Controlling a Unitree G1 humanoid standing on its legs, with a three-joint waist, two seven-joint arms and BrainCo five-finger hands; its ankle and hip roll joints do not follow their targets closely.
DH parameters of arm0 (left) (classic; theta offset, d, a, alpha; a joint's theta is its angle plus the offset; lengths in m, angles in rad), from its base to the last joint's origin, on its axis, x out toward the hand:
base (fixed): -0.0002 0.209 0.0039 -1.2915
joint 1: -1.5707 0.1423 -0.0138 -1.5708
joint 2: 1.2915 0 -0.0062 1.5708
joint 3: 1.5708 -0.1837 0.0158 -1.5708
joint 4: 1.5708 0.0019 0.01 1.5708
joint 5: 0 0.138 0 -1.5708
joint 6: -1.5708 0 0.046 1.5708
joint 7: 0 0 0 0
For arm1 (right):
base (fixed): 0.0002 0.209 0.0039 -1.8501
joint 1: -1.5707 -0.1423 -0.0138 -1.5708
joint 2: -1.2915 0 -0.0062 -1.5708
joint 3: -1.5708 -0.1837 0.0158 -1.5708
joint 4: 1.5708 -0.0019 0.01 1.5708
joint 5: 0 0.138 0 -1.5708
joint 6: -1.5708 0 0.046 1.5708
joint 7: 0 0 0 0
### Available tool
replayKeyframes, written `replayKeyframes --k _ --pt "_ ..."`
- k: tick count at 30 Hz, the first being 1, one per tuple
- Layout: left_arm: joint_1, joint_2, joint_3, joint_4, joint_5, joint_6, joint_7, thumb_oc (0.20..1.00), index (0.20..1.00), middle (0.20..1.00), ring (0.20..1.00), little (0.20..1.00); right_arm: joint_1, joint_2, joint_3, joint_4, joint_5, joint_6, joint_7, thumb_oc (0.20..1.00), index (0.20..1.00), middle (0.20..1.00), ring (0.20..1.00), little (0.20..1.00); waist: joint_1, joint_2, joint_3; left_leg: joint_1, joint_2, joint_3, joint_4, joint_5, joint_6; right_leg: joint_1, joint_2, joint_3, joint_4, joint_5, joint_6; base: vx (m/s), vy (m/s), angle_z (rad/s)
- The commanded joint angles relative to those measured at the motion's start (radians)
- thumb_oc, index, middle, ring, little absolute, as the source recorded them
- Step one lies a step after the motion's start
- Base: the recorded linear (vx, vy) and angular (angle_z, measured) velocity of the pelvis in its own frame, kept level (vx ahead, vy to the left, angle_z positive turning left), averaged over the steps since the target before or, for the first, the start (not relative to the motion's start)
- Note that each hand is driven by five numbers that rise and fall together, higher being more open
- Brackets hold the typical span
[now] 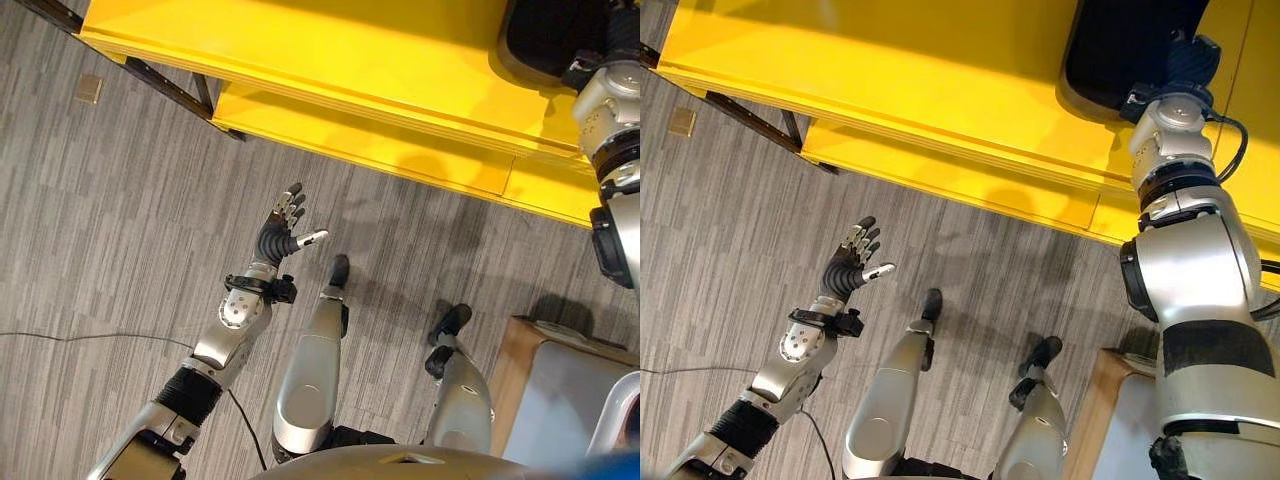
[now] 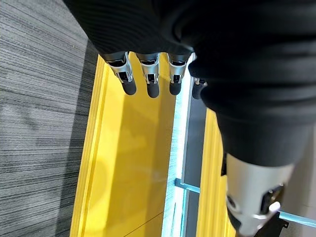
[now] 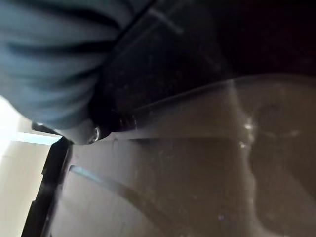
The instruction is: Move parts from the plastic box to the shelf.
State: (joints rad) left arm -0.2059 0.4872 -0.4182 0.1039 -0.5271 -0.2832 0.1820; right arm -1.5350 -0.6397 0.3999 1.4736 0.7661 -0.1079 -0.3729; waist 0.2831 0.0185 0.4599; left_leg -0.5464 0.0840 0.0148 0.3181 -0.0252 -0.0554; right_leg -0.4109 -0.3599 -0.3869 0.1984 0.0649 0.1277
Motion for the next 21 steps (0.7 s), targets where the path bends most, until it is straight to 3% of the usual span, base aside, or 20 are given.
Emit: replayKeyframes --k 1,4,5,6,7,21 --pt "-0.007 0.042 -0.020 -0.077 -0.002 -0.061 0.013 1.000 1.000 1.000 1.000 1.000 -0.088 -0.064 0.051 -0.058 0.044 -0.049 -0.014 0.200 0.200 0.200 0.200 0.200 0.007 -0.006 -0.026 -0.056 0.026 -0.032 0.065 -0.041 -0.044 0.180 -0.005 0.016 0.090 -0.107 0.037 0.00 0.000 0.00" --pt "-0.010 0.039 -0.022 -0.077 -0.015 -0.060 0.010 1.000 1.000 1.000 1.000 1.000 -0.097 -0.071 0.050 -0.043 0.057 -0.046 -0.016 0.200 0.200 0.200 0.200 0.200 0.008 -0.006 -0.027 -0.060 0.020 -0.035 0.071 -0.043 -0.042 0.186 -0.008 0.011 0.087 -0.107 0.038 0.01 0.005 0.03" --pt "-0.013 0.038 -0.024 -0.079 -0.022 -0.061 0.011 1.000 1.000 1.000 1.000 1.000 -0.098 -0.073 0.044 -0.040 0.064 -0.046 -0.018 0.473 0.473 0.473 0.473 0.473 0.010 -0.005 -0.029 -0.059 0.017 -0.035 0.070 -0.045 -0.042 0.191 -0.008 0.008 0.083 -0.108 0.038 0.00 0.000 0.00" --pt "-0.014 0.039 -0.025 -0.078 -0.024 -0.062 0.010 1.000 1.000 1.000 1.000 1.000 -0.101 -0.072 0.045 -0.040 0.064 -0.047 -0.019 0.959 0.959 0.959 0.959 0.959 0.010 -0.005 -0.029 -0.060 0.017 -0.036 0.071 -0.045 -0.042 0.193 -0.008 0.006 0.082 -0.108 0.038 0.00 0.000 0.00" --pt "-0.014 0.039 -0.026 -0.079 -0.025 -0.063 0.009 1.000 1.000 1.000 1.000 1.000 -0.103 -0.072 0.045 -0.040 0.066 -0.048 -0.019 1.000 1.000 1.000 1.000 1.000 0.011 -0.004 -0.030 -0.059 0.017 -0.037 0.071 -0.045 -0.041 0.194 -0.009 0.005 0.081 -0.109 0.038 0.01 -0.002 0.03" --pt "-0.006 0.052 -0.018 -0.072 -0.038 -0.060 0.006 1.000 1.000 1.000 1.000 1.000 -0.128 -0.083 0.057 -0.033 0.075 -0.049 -0.023 1.000 1.000 1.000 1.000 1.000 0.003 -0.005 -0.032 -0.044 0.015 -0.037 0.070 -0.045 -0.040 0.200 -0.010 0.009 0.090 -0.118 0.035 0.00 0.002 0.03"
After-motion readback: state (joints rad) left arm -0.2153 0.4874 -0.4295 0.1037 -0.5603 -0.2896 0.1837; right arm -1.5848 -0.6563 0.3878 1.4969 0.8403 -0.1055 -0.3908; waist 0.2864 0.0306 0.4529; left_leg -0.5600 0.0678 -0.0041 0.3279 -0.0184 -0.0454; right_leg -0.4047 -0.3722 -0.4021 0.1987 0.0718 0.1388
